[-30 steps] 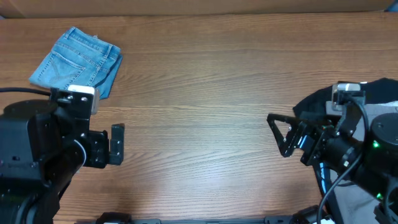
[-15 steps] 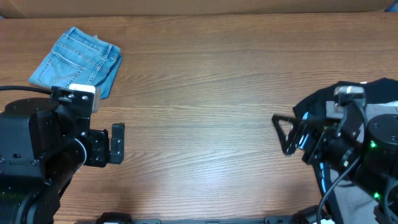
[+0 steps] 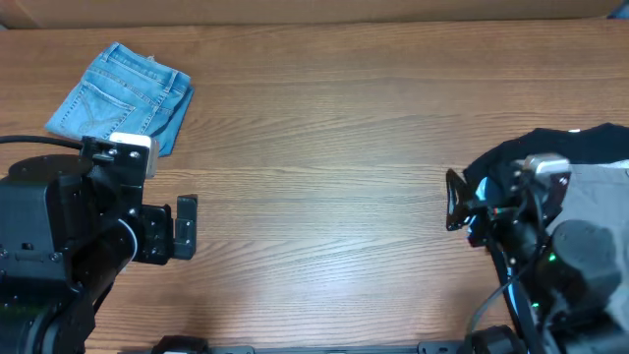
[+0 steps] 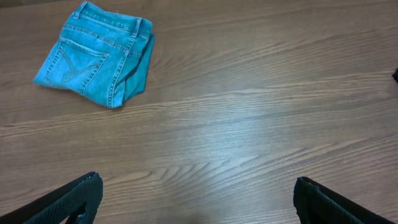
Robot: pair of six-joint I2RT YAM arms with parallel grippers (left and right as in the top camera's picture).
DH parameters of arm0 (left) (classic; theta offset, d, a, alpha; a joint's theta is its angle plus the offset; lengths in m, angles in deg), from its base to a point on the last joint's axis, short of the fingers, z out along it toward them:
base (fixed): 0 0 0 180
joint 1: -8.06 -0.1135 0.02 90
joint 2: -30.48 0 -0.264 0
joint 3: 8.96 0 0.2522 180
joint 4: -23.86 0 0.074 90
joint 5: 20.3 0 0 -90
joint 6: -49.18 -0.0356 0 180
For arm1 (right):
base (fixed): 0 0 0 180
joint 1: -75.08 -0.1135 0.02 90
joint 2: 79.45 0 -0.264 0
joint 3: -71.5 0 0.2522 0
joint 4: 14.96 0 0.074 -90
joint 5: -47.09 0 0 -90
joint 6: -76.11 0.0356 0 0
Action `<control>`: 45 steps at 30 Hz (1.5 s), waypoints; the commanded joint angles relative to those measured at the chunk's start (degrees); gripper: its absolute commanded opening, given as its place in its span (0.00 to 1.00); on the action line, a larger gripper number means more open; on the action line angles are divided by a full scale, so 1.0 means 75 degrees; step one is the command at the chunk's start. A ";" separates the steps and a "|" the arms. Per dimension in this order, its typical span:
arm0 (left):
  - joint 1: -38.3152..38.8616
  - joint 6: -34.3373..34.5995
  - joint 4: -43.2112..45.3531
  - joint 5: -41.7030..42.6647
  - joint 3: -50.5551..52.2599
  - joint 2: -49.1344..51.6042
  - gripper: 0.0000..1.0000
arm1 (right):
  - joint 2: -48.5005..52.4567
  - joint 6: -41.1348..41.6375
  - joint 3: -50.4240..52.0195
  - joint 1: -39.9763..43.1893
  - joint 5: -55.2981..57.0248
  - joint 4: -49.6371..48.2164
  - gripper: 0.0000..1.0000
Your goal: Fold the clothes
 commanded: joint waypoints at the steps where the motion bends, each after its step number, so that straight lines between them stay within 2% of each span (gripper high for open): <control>1: 0.0029 0.0160 0.0029 -0.0064 -0.0044 -0.0023 1.00 | -0.1093 -0.0181 0.1714 0.0254 0.0079 -0.0746 1.00; 8: 0.0029 0.0157 0.0029 -0.0064 -0.0044 -0.0023 1.00 | -0.3075 -0.0152 0.4191 0.0262 0.0017 -0.2384 1.00; 13: 0.0029 0.0157 0.0029 -0.0064 -0.0044 -0.0023 1.00 | -0.4272 0.0093 0.5461 0.0268 -0.0044 -0.3450 1.00; 22: 0.0029 0.0157 0.0032 -0.0064 -0.0044 -0.0023 1.00 | -0.4453 0.0221 0.6694 0.0283 -0.0111 -0.4843 1.00; 45: 0.0029 0.0157 0.0029 -0.0064 -0.0044 -0.0023 1.00 | -0.4453 0.0219 0.6767 0.0289 -0.0207 -0.4546 1.00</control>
